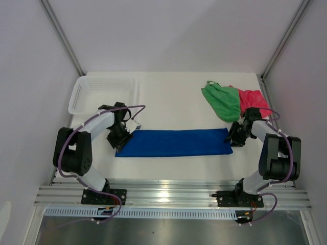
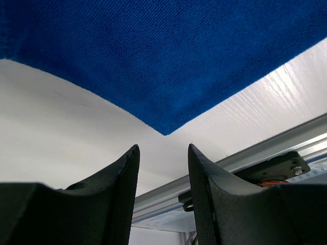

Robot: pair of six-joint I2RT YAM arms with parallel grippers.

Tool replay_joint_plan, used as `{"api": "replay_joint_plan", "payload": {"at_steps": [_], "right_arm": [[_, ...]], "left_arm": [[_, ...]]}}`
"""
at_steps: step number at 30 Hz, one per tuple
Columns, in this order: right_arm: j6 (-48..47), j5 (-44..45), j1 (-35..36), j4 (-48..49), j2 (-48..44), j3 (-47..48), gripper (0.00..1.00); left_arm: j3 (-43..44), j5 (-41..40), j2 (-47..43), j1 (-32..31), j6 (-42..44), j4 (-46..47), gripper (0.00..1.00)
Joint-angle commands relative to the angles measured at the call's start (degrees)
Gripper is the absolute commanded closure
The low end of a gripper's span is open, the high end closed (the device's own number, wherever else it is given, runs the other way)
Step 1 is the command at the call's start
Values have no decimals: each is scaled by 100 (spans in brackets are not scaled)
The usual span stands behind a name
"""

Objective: Roll the towels
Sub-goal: Fold the towel

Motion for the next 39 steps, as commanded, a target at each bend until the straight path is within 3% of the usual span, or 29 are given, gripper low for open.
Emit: {"api": "replay_joint_plan", "payload": {"at_steps": [1,5,17,18,19,22,32,39], "right_arm": [[-85,39,38,233,215,-155,54],[20,241,30,206,321,-217,59],[-58,971,267,57,584,284,60],[-50,936,267,83,654,249,63],[-32,875,267,109,777,214,76],[47,813,197,110,892,187,99],[-225,558,-427,-469,392,845,100],[-357,838,-682,-865,5,1250,100]], "left_arm": [[39,-105,213,20,-350,112,54],[31,-78,240,20,-350,173,54],[-13,-175,390,20,-367,288,54],[-5,-175,381,29,-368,296,54],[-13,-175,372,21,-368,305,54],[-75,-140,293,29,-394,297,54],[39,-105,267,29,-420,279,54],[101,-193,302,29,-324,323,54]]}}
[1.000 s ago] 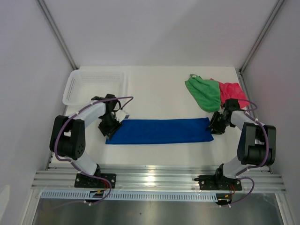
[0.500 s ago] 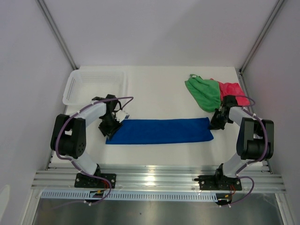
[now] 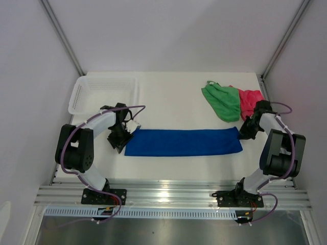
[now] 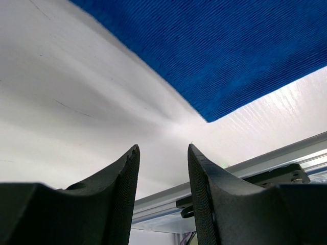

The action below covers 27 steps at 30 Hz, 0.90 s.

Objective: Roll the towels
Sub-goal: Fold the towel

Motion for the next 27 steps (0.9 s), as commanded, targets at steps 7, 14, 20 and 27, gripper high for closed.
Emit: {"api": "replay_joint_plan", "payload": {"at_steps": [7,14,20,27], "right_arm": [[-290,842,-323,-686,-499,993,100],[17,1019,1020,-1073,-376,1547,100],[929,290,2664,-845,-192,1626,100],[1923,-545,3991,112,536,2003,100]], "left_arm": [[177,-114,-8,27,18,111,54],[204,-97,45,27,-70,146,54],[186,-71,132,36,-184,234,54],[125,-114,273,184,-325,357,54]]}}
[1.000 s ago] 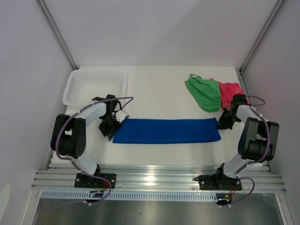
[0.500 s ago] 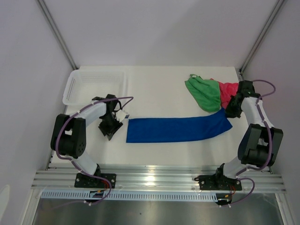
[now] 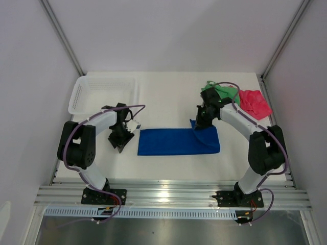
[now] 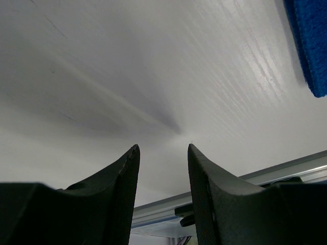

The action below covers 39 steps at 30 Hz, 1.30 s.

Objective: Roll the towels
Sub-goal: Fold the towel

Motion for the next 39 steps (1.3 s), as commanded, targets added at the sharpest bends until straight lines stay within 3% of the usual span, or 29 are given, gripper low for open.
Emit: {"api": "replay_joint_plan", "payload": {"at_steps": [1,6,19,39], "right_arm": [[779,-586,502,605,409,550,100],[1254,-858,1134,1061,910,1016,100],[2274,-771,2119,2424,1280,1009,100],[2828,-780,2436,3224,2247,1044,100]], "left_arm": [[107,-60,13,192,-170,108,54],[195,-7,-74,403,-161,90,54],[98,-16,-57,508,-3,530,55],[-50,72,136,500,76,828,54]]}}
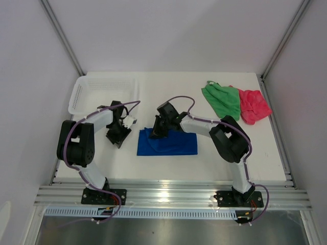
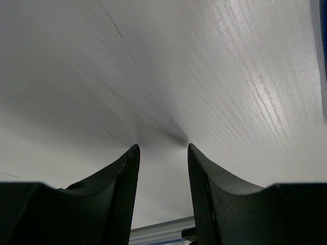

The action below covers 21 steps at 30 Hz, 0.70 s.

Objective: Roll the towels
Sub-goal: Fold the towel

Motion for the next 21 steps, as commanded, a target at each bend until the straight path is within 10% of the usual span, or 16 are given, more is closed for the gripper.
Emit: {"api": "replay_joint_plan", "payload": {"at_steps": [1,10,16,21], "right_arm": [[196,23,47,348,54,230,100],[222,-74,56,383,159,449,99],[170,-416,100,251,529,801,68],[12,-733,179,243,608,942,64]], "left_arm": [[-66,57,7,62,76,164,54],[-31,48,165,63,85,217,54],[-31,22,236,54,111,252,54],[-14,4,227,63,120,244,54]]}}
